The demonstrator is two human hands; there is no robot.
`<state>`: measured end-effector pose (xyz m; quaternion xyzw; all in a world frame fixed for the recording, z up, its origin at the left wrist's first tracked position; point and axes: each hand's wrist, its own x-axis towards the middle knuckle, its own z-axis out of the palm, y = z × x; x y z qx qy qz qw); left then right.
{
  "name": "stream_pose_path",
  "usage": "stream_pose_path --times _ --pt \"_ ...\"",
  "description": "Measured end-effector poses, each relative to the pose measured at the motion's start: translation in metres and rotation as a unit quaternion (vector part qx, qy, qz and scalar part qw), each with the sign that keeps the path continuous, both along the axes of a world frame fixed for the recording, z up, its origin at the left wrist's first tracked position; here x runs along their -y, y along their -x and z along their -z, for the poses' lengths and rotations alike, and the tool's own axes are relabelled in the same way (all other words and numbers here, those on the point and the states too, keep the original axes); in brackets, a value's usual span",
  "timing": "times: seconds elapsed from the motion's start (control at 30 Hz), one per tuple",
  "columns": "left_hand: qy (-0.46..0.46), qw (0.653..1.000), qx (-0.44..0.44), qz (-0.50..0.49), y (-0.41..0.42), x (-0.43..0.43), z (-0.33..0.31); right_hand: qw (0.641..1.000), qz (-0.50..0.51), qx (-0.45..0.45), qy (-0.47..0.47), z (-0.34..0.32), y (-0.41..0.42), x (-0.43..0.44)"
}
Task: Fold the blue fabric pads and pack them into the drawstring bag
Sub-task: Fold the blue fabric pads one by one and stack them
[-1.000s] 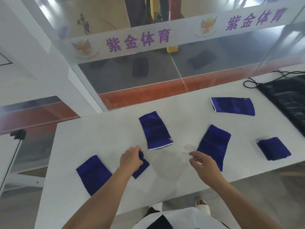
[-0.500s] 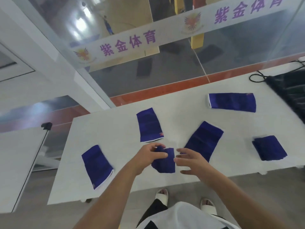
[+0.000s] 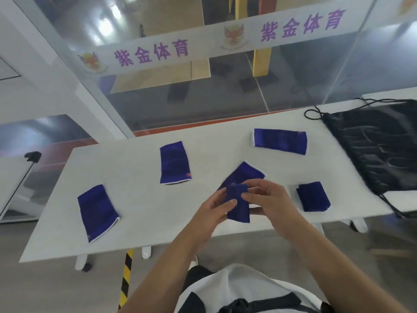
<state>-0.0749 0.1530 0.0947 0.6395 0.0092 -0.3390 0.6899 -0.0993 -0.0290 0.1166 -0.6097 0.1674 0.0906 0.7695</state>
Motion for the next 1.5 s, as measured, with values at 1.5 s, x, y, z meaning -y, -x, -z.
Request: stream_pose_path --times 1.5 --pt "-0.049 0.987 -0.069 0.139 0.006 0.088 0.029 0.917 0.334 -0.136 0.17 -0.001 0.095 0.019"
